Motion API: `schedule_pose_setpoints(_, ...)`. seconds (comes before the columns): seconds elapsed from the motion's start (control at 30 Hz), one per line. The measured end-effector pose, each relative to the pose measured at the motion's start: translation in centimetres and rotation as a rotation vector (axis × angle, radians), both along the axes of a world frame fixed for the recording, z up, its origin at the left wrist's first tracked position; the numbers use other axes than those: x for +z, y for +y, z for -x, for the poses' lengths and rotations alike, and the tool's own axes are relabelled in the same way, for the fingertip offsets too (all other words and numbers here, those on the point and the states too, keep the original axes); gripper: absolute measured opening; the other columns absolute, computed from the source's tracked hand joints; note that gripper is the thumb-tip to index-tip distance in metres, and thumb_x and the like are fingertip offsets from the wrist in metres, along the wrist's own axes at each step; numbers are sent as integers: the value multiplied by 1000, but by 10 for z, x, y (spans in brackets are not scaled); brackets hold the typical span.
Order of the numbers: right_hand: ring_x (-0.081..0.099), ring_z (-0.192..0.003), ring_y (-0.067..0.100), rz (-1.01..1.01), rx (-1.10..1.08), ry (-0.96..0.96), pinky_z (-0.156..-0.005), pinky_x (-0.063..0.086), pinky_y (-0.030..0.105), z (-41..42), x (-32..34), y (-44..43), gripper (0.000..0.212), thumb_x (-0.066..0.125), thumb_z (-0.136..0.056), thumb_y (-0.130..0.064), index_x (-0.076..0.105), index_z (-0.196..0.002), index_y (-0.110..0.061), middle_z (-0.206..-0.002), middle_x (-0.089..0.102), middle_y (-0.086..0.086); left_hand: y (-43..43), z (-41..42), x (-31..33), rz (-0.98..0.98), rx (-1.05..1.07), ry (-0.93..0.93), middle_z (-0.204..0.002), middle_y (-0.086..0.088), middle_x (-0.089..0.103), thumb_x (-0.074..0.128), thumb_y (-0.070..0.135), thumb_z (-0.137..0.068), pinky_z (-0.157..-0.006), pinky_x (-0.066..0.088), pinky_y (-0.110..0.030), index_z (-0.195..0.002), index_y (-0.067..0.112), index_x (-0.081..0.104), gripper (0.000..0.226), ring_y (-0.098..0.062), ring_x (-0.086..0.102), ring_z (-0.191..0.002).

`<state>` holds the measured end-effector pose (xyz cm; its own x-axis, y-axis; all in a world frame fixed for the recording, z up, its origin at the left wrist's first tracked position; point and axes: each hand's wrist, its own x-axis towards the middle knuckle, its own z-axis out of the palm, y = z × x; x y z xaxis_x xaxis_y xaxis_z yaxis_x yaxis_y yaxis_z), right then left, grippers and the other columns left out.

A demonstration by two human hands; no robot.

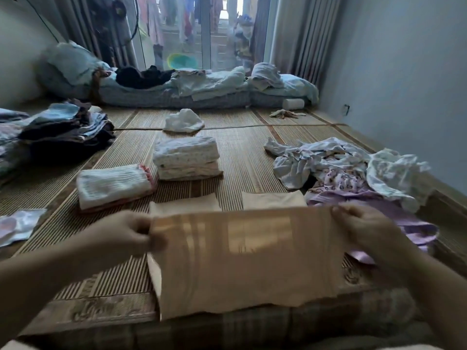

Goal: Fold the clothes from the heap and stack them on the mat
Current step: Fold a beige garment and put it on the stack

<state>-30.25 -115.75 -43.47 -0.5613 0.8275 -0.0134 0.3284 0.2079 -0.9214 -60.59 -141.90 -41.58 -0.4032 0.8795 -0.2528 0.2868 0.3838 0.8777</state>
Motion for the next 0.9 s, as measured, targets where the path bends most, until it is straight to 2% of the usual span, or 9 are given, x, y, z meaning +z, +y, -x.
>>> schedule_pose_setpoints(0.13, 63, -72, 15, -174, -135, -14, -67, 51, 33, 71, 2, 53, 21, 55, -95, -32, 71, -95, -17, -78, 69, -6, 64, 50, 3, -88, 216, 42, -46, 6, 47, 63, 5, -88, -32, 25, -13, -89, -3, 67, 8, -2, 38, -35)
schedule_pose_setpoints(0.3, 59, -103, 34, -293, -216, -316, -78, 41, 30, 150, -42, 107, 27, 50, -97, -27, 67, -107, -8, -110, 66, 17, 145, 92, -46, 116, 269, 47, -52, 0, 36, 59, 4, -84, -44, 15, -17, -71, 12, 63, 17, -11, 28, -43)
schedule_pose_setpoints(0.4, 58, -106, 35, -235, -303, -434, -81, 42, 32, 172, -69, 116, 26, 47, -96, -26, 60, -112, -10, -117, 63, 20, 173, 97, -76, 185, 331, 199, -57, -5, 48, 61, 14, -84, -44, 28, -19, -83, 10, 68, 9, -16, 40, -44)
schedule_pose_setpoints(0.47, 54, -112, 36, -341, -334, -527, -92, 44, 39, 176, -83, 109, 32, 48, -95, -28, 51, -124, -15, -124, 57, 20, 180, 100, -97, 286, 311, 503, -104, -12, 64, 63, 36, -85, -76, 46, -29, -122, 13, 59, 43, -24, 63, -90)
schedule_pose_setpoints(0.53, 44, -124, 35, -525, -233, -664, -100, 38, 44, 171, -94, 84, 46, 46, -94, -33, 37, -138, -21, -138, 44, 17, 175, 97, -113, 279, 142, 781, -149, -4, 38, 58, 53, -85, -109, 30, -38, -145, 28, 35, 69, -25, 37, -135)
schedule_pose_setpoints(0.6, 22, -141, 31, -496, -24, -774, -107, 28, 51, 163, -105, 49, 61, 42, -94, -47, 19, -147, -29, -154, 20, 13, 163, 94, -127, 206, -315, 1005, -159, 9, 15, 48, 60, -87, -118, 7, -33, -149, 39, 24, 69, -17, 9, -147)
schedule_pose_setpoints(0.67, 2, -146, 32, -363, 128, -958, -110, 15, 59, 147, -117, 20, 76, 38, -87, -63, 7, -150, -32, -161, 0, 7, 146, 98, -142, 268, -614, 1013, -159, 14, -2, 40, 65, -87, -118, -3, -33, -149, 44, 14, 71, -11, -11, -146)
schedule_pose_setpoints(0.77, -5, -146, 33, -335, 98, -1154, -111, 4, 60, 123, -127, 12, 96, 26, -75, -82, 3, -152, -29, -161, -6, 5, 124, 111, -154, 362, -600, 925, -156, 17, -17, 36, 63, -88, -120, -2, -38, -146, 52, -1, 70, -8, -21, -143)
schedule_pose_setpoints(0.9, -20, -145, 26, -396, 128, -1086, -114, -6, 59, 105, -141, 31, 100, 19, -73, -86, -11, -151, -30, -159, -21, -2, 107, 110, -164, 422, -505, 908, -156, 17, -22, 32, 63, -90, -115, -7, -48, -144, 57, -5, 65, -9, -25, -142)
